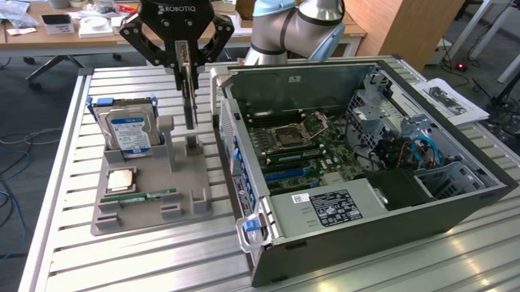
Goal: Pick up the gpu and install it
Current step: 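Pick up the gpu and move the gpu toward the slot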
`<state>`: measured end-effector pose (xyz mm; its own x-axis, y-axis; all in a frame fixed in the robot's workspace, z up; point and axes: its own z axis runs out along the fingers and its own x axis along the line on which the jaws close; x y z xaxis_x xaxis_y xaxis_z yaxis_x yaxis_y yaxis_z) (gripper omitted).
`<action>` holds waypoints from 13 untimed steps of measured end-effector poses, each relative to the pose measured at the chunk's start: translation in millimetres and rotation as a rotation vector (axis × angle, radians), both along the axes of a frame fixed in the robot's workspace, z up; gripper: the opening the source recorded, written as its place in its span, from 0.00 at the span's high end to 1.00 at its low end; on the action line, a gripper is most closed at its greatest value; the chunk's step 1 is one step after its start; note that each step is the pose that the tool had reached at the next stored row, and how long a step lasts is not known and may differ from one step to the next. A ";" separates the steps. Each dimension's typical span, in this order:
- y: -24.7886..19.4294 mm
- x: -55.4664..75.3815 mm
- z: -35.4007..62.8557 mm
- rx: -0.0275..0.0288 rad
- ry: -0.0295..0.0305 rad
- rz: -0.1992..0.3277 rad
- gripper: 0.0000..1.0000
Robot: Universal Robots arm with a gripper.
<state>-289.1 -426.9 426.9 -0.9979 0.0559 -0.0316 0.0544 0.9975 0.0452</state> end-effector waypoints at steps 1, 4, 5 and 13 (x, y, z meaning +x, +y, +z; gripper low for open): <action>0.0 0.0 0.0 0.0000 0.0000 0.000 0.73; 0.0 0.0 0.0 -0.0001 0.0000 0.000 0.73; 0.0 0.0 0.1 0.0000 0.0001 0.000 0.73; 0.0 3.6 0.1 0.0009 0.0000 0.000 0.73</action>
<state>-285.6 -426.9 426.9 -0.9979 0.0559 -0.0315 0.0544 0.9975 0.0461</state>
